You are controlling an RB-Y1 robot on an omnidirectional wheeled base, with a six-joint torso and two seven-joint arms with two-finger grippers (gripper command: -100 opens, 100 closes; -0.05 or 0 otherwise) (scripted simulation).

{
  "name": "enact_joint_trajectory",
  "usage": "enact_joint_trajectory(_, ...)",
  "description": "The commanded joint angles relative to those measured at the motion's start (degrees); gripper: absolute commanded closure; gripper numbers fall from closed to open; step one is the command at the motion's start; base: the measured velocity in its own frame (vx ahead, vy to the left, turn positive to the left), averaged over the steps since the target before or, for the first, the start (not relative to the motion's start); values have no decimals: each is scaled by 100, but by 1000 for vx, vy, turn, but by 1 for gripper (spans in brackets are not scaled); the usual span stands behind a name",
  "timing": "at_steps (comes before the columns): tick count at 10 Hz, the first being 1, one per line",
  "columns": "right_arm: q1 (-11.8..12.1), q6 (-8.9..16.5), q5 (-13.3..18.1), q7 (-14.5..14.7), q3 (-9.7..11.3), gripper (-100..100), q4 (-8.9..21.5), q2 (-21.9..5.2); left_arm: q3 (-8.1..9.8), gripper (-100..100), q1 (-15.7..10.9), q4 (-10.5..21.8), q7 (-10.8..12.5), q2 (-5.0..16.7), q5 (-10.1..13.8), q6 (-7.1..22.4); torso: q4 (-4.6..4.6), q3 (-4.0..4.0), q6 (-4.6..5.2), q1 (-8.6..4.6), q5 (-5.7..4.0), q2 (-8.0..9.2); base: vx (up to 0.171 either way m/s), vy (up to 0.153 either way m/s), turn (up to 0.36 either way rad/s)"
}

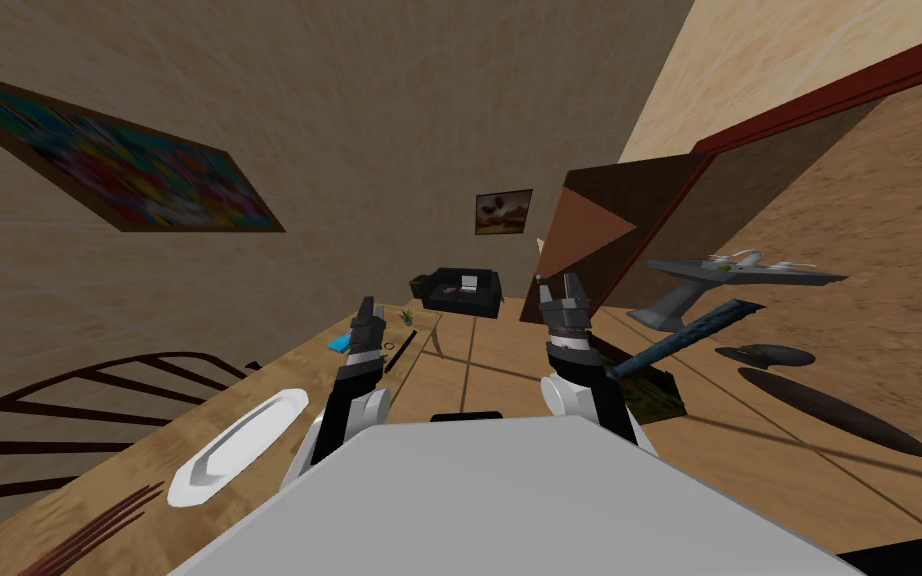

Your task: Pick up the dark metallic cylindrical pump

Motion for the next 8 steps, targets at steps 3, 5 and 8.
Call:
enact_joint_trajectory(3, 0, 0, 0, 0, 0, 0, 0, 0, 87, -100, -41, 162, 39, 547, 109, 244, -3, -7, 0, -4, -1, -12, 36, -16, 45)
enact_joint_trajectory(5, 1, 0, 0, 0, 0, 0, 0, 0, 177, -100, -80, 320, 77, 793, 227, 491, -6, -15, 0, -8, -2, -26, 79, -35, 63)
enact_joint_trajectory(8, 1, 0, 0, 0, 0, 0, 0, 0, 355, -100, -154, 618, 147, 1010, 468, 950, -9, -23, -1, -27, -5, -39, 101, -70, 94)
